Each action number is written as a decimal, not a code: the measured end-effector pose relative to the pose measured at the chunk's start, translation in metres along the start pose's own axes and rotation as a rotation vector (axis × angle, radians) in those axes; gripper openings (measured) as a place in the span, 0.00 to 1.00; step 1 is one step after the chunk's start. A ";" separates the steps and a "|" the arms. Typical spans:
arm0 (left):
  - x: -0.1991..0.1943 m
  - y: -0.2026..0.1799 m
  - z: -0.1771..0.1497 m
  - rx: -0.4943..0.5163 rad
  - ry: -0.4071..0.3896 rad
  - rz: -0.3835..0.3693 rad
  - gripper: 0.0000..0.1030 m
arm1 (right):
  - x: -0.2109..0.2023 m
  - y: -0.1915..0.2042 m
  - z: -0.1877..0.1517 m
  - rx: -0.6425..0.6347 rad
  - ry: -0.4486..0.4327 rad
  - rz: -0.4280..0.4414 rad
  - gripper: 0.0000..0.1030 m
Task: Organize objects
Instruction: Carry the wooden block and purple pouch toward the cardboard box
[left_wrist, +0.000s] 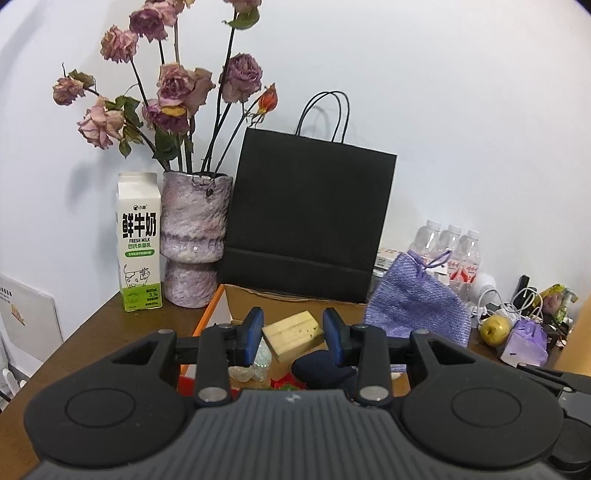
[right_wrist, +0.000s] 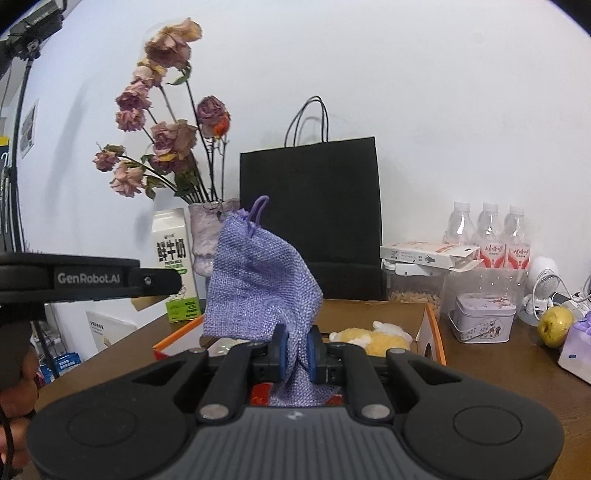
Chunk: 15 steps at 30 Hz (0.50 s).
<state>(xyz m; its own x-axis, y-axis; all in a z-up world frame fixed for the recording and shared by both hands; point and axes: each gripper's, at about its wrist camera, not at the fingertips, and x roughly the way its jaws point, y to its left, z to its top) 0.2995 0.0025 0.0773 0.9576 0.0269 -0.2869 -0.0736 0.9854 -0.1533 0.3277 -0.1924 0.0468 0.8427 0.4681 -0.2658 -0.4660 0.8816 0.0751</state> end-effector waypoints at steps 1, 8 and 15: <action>0.004 0.001 0.001 -0.001 0.000 0.000 0.35 | 0.004 -0.002 0.001 0.001 0.001 -0.002 0.10; 0.025 0.004 0.012 -0.007 -0.017 0.013 0.35 | 0.025 -0.016 0.012 0.004 0.000 -0.019 0.10; 0.051 0.007 0.018 0.003 -0.013 0.028 0.35 | 0.051 -0.025 0.020 -0.009 0.019 -0.042 0.10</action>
<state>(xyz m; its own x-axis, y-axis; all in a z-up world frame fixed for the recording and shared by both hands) 0.3525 0.0135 0.0790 0.9586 0.0566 -0.2790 -0.0997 0.9847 -0.1427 0.3873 -0.1893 0.0502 0.8566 0.4293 -0.2864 -0.4327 0.8999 0.0548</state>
